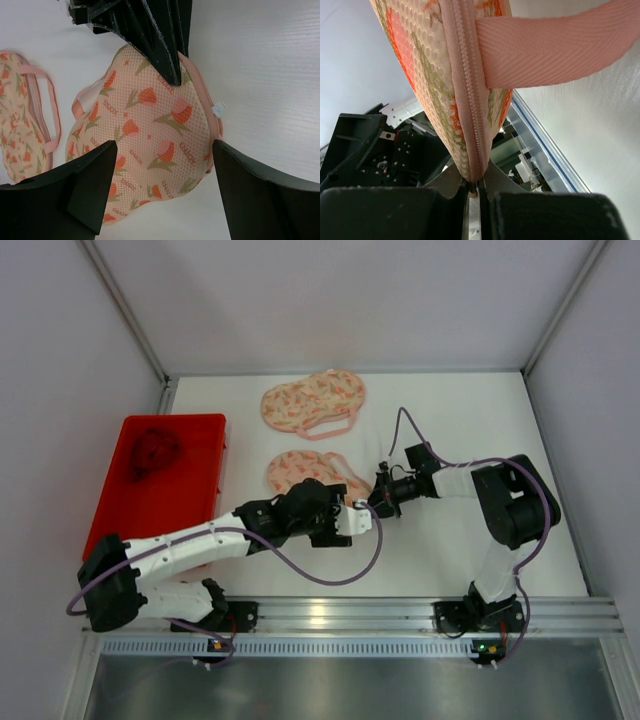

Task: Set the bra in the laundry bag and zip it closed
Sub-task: Adjust the bra in the laundry bag.

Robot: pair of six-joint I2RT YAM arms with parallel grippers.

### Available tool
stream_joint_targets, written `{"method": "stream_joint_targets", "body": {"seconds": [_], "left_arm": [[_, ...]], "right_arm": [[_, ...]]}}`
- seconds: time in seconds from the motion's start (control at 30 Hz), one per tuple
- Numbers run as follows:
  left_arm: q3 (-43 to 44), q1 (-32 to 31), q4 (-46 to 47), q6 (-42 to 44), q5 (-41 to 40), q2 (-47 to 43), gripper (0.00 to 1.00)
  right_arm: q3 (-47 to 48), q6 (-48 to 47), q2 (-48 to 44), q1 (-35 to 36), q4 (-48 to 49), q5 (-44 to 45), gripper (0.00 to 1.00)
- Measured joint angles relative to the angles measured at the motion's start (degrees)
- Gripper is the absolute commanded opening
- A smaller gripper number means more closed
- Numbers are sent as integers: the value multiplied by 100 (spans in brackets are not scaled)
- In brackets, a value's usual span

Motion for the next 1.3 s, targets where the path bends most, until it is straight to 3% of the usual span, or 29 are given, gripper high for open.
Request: {"method": "stream_joint_targets", "body": {"seconds": [0.4, 0.8, 1.3], "left_arm": [[-66, 0, -129, 109, 520, -70, 84], [-28, 13, -120, 81, -7, 293, 82], [-28, 17, -127, 79, 11, 96, 83]], "right_arm": [[0, -2, 0, 0, -4, -66, 0], [0, -107, 0, 2, -35, -66, 0], [9, -376, 0, 7, -271, -66, 0]]}}
